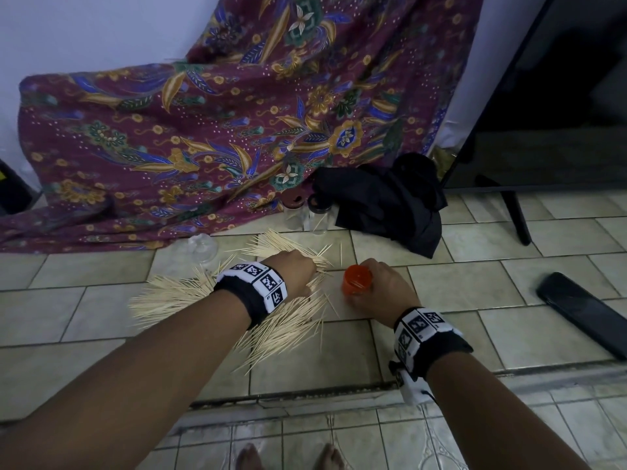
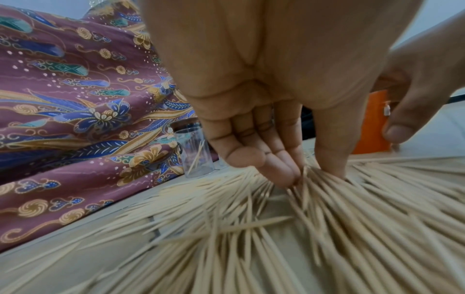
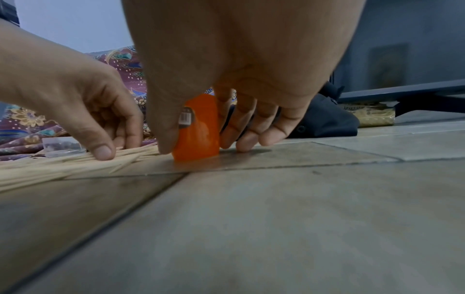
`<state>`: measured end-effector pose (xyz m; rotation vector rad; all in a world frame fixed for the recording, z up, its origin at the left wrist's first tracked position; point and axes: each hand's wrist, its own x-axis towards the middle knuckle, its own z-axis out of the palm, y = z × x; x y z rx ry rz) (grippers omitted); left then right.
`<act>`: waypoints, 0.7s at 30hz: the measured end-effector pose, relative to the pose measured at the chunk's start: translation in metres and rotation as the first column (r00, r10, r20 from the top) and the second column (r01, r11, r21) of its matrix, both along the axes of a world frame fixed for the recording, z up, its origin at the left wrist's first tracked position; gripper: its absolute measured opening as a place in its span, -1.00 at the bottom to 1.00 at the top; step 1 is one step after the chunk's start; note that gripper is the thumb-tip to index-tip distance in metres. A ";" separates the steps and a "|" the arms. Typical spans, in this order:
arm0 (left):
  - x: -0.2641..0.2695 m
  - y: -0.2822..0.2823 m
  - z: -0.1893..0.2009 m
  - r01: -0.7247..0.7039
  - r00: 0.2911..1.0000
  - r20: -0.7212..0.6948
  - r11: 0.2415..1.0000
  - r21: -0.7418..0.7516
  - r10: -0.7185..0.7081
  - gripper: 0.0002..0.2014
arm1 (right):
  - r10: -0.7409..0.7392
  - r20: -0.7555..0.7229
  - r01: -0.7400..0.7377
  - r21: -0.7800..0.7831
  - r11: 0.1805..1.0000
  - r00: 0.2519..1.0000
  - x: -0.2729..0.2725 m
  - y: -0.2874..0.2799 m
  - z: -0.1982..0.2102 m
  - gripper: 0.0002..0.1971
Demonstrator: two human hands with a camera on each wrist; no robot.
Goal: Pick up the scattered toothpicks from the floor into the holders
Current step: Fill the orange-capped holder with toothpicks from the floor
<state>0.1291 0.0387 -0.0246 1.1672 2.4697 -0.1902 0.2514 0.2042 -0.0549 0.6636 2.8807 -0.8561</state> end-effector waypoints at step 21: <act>-0.012 -0.010 0.016 -0.298 0.951 0.207 0.866 0.401 0.232 -0.92 | 0.062 -0.020 -0.062 0.033 0.998 0.998 -0.013 -0.001 -0.001 -0.59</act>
